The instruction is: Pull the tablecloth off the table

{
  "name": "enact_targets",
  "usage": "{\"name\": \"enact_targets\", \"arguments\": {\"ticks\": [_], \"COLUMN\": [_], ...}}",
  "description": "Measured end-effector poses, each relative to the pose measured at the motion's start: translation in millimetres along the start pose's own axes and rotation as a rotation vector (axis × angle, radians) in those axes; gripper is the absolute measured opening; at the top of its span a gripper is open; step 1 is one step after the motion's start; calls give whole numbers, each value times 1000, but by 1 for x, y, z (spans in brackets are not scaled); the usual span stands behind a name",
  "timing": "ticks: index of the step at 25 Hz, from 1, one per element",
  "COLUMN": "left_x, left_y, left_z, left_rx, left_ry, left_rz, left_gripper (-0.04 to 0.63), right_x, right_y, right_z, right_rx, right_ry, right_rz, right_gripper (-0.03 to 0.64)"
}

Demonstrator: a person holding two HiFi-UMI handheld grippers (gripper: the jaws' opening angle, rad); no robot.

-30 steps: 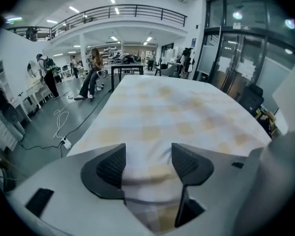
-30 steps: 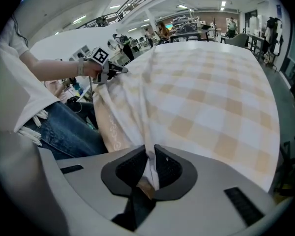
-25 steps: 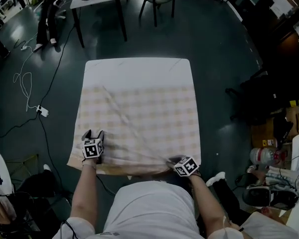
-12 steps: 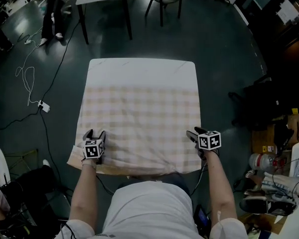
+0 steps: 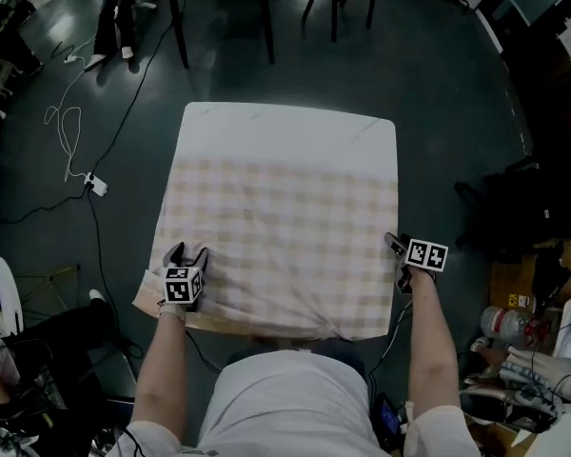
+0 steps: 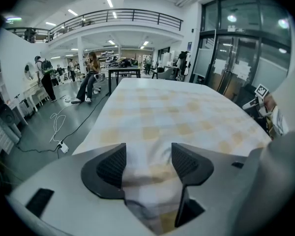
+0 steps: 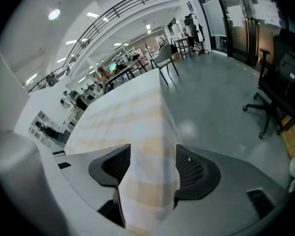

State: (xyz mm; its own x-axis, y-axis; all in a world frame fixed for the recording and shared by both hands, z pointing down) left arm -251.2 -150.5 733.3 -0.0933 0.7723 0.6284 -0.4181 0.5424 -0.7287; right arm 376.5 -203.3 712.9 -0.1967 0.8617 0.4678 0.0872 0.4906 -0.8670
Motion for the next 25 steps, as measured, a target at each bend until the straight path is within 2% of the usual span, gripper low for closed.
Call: {"name": "enact_targets", "arguments": {"ticks": [3,5,10,12,15,17,18,25], "left_x": [1,0,-2,-2,-3,-1,0,8], "left_y": [1,1,5,4,-1,-3,-3,-2], "left_z": [0,0,3,0,-13,-22,-25,-42], "left_rx": [-3,-5,-3,3,33,60,67,96], "left_ry": [6,9,4,-4,-12,-16,-17,-30], "left_rz": [2,4,22,39,64,72,72,65], "left_gripper": [272,272,272,264,170,73,24,14], "right_x": [3,5,10,13,15,21,25,56], "right_y": [-11,-15,-4,2,13,19,21,33], "right_z": [6,10,15,15,15,19,23,54], "right_rx": [-59,-54,23,87,192,205,195,129], "right_ry": [-17,8,28,86,262,334,345,359], "right_rz": [46,54,18,1,-14,-5,-1,13], "right_gripper": [250,250,249,227,153,45,43,34]}}
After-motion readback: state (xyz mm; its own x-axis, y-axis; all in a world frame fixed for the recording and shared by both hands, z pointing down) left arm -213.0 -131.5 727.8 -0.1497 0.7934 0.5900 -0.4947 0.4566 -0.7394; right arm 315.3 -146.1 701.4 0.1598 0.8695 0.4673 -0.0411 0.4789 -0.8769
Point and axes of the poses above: the fingertips, and each gripper's own axes: y backward along the fingers, z to its left, x out of its underside, the point moved 7 cm from there along y, backward along the fingers, and after that the axes turned 13 degrees about x, right-handed, at the moved point
